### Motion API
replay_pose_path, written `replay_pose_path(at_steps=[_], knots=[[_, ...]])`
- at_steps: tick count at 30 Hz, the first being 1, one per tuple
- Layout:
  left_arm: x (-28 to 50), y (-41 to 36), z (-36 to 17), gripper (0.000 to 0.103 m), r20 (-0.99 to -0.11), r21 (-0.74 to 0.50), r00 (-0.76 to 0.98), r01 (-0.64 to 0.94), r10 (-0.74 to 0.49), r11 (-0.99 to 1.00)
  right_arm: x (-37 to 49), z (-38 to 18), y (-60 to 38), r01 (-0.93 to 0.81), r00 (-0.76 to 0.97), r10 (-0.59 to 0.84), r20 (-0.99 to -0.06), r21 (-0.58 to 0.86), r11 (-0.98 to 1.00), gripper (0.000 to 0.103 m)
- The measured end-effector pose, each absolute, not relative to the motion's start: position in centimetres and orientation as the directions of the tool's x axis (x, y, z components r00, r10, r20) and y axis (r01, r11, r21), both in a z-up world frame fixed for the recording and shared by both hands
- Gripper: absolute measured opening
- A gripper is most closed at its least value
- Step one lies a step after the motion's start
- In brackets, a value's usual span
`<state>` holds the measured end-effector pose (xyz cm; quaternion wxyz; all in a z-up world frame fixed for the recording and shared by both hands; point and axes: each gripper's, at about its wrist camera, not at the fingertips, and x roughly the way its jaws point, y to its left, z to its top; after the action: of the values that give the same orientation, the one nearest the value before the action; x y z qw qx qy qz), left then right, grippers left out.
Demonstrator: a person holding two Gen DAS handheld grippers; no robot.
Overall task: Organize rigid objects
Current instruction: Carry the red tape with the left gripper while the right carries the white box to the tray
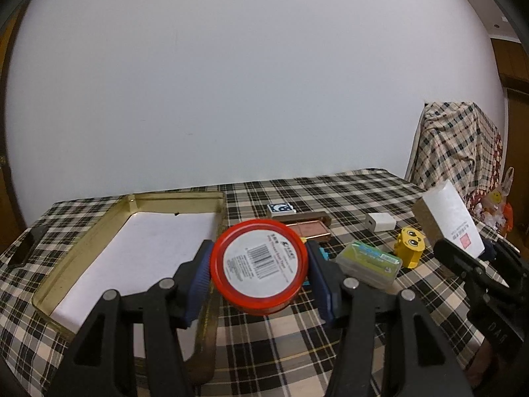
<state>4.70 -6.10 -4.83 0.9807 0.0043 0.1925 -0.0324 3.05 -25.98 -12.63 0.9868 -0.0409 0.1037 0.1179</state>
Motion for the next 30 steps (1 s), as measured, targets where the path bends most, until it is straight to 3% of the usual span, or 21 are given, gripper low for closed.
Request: replay_pose_path(at_steps=[30], knots=[[2.9,0.9,-4.7,0.054,-0.364,-0.044,0.931,-0.044,0.025,0.998,3.3,-13.0,-18.9,-0.358,0.908,0.329,-0.258,-0.074,0.931,0.048]])
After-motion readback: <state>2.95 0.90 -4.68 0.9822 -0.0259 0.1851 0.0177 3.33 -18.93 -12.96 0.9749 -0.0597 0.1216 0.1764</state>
